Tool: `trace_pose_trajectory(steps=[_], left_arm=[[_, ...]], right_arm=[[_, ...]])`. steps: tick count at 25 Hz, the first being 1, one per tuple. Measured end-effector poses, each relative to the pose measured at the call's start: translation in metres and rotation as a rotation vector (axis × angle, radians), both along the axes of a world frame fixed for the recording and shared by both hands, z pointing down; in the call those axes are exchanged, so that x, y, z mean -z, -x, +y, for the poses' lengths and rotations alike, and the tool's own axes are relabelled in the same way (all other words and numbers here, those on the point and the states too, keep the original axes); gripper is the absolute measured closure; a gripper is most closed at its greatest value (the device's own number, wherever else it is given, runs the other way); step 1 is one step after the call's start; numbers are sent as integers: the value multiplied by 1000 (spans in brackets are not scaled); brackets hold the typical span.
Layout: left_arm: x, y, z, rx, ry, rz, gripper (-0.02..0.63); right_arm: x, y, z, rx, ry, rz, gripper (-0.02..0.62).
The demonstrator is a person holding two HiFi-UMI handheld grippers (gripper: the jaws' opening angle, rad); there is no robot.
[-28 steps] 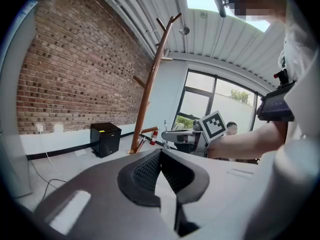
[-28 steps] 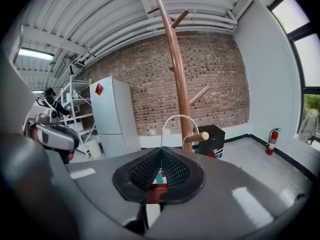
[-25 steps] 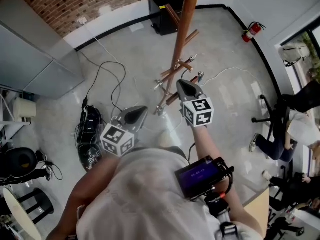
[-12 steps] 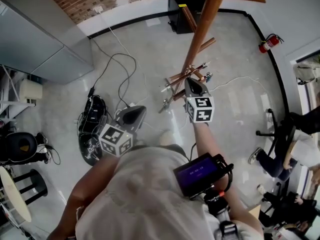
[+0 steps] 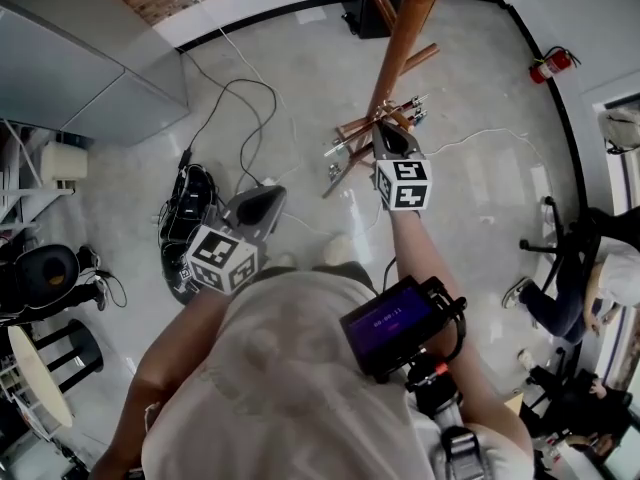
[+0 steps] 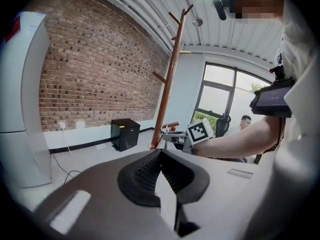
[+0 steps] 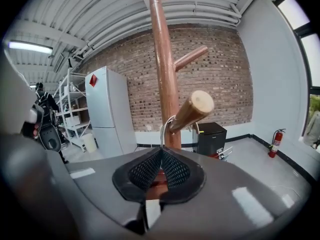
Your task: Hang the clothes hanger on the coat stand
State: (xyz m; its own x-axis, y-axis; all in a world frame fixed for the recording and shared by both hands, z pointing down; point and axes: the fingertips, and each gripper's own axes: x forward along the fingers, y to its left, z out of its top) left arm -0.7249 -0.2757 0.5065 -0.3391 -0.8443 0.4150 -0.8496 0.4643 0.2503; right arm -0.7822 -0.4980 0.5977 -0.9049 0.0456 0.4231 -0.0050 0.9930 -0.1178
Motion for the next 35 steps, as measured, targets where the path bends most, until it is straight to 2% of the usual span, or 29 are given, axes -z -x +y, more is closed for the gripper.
trace_pose_trajectory(steps=[8,16,21,27,35], left_arm=[[-5,0,-4,13,10,-7,604],[-4,-6,-4,-13,-7,-10,604],[-7,-18,-8,-70,-22,3,604],[-9,-30,-8,-156,-42,8,604],[-2,-44,10,-251,-81,6,604]], right_arm=[[-10,11,-3,8,1,8,571],[-2,-11,-3,-21,-3,-14,518],[11,-42,-4,-64,-7,-35,515],[27,-86,3,-133,-24,-44,575],[63,-152,50,-171,19,-104,583]])
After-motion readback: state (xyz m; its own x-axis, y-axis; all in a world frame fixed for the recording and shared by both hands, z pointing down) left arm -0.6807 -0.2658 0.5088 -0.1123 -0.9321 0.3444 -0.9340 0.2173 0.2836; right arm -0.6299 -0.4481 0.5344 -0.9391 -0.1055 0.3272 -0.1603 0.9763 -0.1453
